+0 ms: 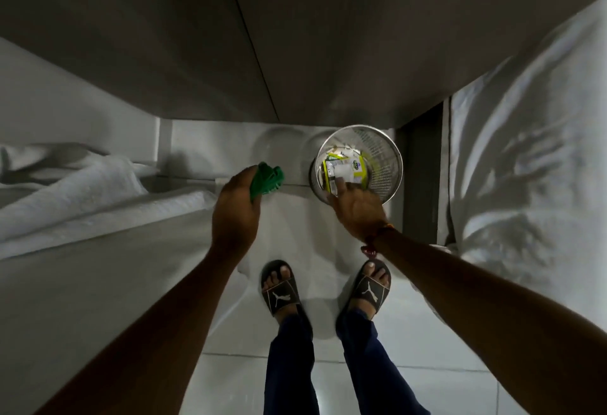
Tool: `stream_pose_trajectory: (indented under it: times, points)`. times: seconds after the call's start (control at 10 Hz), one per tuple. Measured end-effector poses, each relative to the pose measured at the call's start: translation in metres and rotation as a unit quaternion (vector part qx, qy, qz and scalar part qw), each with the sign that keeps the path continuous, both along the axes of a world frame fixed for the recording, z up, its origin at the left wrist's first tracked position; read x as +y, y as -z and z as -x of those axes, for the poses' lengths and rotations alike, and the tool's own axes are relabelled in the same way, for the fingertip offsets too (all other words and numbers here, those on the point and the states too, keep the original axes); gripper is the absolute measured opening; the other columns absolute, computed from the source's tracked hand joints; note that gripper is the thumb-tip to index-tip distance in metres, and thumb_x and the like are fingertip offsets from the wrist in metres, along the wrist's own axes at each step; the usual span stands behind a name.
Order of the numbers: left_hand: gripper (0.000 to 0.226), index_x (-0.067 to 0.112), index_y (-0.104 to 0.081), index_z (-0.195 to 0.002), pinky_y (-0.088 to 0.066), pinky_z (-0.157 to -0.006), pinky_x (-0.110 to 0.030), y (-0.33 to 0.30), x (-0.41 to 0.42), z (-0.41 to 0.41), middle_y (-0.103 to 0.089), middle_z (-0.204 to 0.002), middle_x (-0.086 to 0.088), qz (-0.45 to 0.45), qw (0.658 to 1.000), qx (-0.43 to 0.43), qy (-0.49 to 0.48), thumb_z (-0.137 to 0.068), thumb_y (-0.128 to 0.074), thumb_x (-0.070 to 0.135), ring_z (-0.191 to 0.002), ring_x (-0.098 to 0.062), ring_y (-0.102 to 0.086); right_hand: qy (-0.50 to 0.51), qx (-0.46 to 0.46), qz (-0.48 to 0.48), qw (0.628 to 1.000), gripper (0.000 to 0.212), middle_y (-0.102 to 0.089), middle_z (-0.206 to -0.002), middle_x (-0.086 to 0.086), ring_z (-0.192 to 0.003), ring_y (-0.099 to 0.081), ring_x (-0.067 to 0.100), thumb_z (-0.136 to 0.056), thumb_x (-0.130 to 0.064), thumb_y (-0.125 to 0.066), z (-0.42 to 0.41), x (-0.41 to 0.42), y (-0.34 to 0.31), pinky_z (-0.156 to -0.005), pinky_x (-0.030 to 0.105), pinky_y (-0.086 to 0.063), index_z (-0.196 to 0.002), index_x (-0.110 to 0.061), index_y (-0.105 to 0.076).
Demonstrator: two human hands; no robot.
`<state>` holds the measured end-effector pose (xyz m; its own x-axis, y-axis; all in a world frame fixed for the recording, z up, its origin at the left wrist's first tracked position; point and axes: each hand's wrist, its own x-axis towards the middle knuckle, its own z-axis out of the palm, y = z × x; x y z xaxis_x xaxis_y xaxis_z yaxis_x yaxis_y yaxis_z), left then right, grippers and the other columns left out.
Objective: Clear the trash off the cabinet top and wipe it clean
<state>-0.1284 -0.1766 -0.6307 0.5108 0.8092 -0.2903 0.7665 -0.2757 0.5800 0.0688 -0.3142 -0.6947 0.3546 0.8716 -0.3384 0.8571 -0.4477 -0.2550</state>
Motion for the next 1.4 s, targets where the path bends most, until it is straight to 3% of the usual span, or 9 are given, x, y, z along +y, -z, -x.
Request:
stream_pose_trajectory:
  times: [0.1, 0.2, 0.3, 0.5, 0.7, 0.9, 1.0, 1.2, 1.4]
  points:
    - [0.047, 0.015, -0.048, -0.147, -0.052, -0.107, -0.039, -0.044, 0.004, -0.015, -0.061, -0.140, -0.010, -0.022, 0.999, 0.026, 0.008, -0.100, -0.051, 0.016, -0.128, -0.027, -0.058, 0.353, 0.348, -0.074, 0.865, 0.052, -0.069, -0.093, 0.015, -0.084, -0.066, 0.033, -0.098, -0.060, -0.040, 0.022, 0.060, -0.075, -0.075, 0.036, -0.053, -0.094, -0.013, -0.063]
    - [0.053, 0.017, -0.043, -0.150, -0.055, -0.105, -0.042, -0.103, 0.007, -0.026, -0.054, -0.149, -0.010, -0.066, 0.995, 0.058, 0.039, -0.098, -0.054, 0.019, -0.139, -0.027, -0.049, 0.449, 0.690, 0.045, 0.566, 0.072, -0.073, -0.106, 0.015, -0.098, -0.069, 0.036, -0.082, -0.078, -0.050, 0.029, 0.114, -0.156, -0.091, 0.050, -0.056, -0.105, -0.012, -0.069]
    - [0.065, 0.014, -0.039, -0.153, -0.048, -0.113, -0.040, -0.165, 0.014, -0.026, -0.045, -0.155, -0.009, -0.063, 0.997, 0.031, 0.029, -0.093, -0.064, 0.020, -0.148, -0.026, -0.037, 0.419, 0.732, 0.022, 0.537, 0.063, -0.065, -0.116, 0.016, -0.113, -0.062, 0.031, -0.081, -0.056, -0.070, 0.041, 0.141, -0.227, -0.106, 0.047, -0.047, -0.123, -0.010, -0.065]
    - [0.094, 0.021, -0.024, -0.159, -0.030, -0.115, -0.026, -0.307, 0.048, 0.016, -0.018, -0.165, -0.007, 0.104, 0.980, -0.130, -0.110, -0.079, -0.072, 0.008, -0.150, -0.024, -0.026, 0.356, 0.732, -0.029, 0.580, 0.042, -0.063, -0.129, 0.024, -0.113, -0.065, 0.036, -0.085, -0.009, -0.067, 0.058, 0.165, -0.358, -0.081, 0.039, -0.060, -0.126, -0.005, -0.058]
    - [0.049, 0.015, -0.058, -0.135, -0.052, -0.104, -0.060, -0.429, 0.072, 0.091, -0.060, -0.136, -0.016, 0.210, 0.840, -0.347, -0.361, -0.087, -0.068, 0.008, -0.124, -0.038, -0.059, 0.241, 0.778, -0.029, 0.580, 0.035, -0.066, -0.117, 0.020, -0.109, -0.064, 0.038, -0.082, -0.001, -0.063, 0.119, 0.190, -0.459, -0.101, 0.057, -0.048, -0.115, -0.013, -0.061]
    - [0.035, 0.001, -0.066, -0.120, -0.054, -0.096, -0.066, -0.457, 0.052, 0.209, -0.068, -0.121, -0.026, 0.191, 0.779, -0.335, -0.495, -0.086, -0.065, -0.005, -0.112, -0.045, -0.065, 0.134, 0.666, 0.029, 0.733, 0.046, -0.068, -0.116, 0.018, -0.103, -0.068, 0.032, -0.079, 0.004, -0.066, 0.233, 0.198, -0.500, -0.078, 0.040, -0.061, -0.123, -0.012, -0.063]
    - [0.036, -0.002, -0.060, -0.124, -0.054, -0.097, -0.066, -0.441, 0.029, 0.265, -0.064, -0.124, -0.030, 0.202, 0.751, -0.317, -0.543, -0.089, -0.057, -0.008, -0.111, -0.048, -0.064, 0.109, 0.643, 0.083, 0.754, 0.051, -0.065, -0.123, 0.016, -0.106, -0.065, 0.029, -0.080, 0.003, -0.067, 0.292, 0.196, -0.491, -0.073, 0.030, -0.059, -0.127, -0.014, -0.062]
    - [0.050, -0.001, -0.047, -0.143, -0.047, -0.109, -0.060, -0.392, 0.000, 0.316, -0.054, -0.141, -0.031, 0.233, 0.769, -0.194, -0.563, -0.096, -0.042, -0.014, -0.125, -0.048, -0.057, 0.005, 0.528, 0.171, 0.832, 0.074, -0.044, -0.151, 0.005, -0.135, -0.045, 0.026, -0.078, -0.008, -0.067, 0.358, 0.172, -0.462, -0.111, 0.030, -0.041, -0.148, -0.022, -0.045]
    - [0.053, 0.003, -0.039, -0.151, -0.040, -0.117, -0.049, -0.407, 0.015, 0.311, -0.046, -0.151, -0.027, 0.154, 0.829, -0.060, -0.534, -0.100, -0.050, 0.009, -0.138, -0.043, -0.046, -0.100, 0.378, 0.098, 0.915, 0.075, -0.047, -0.150, 0.006, -0.132, -0.049, 0.023, -0.079, -0.007, -0.057, 0.328, 0.175, -0.489, -0.097, 0.023, -0.046, -0.149, -0.029, -0.043]
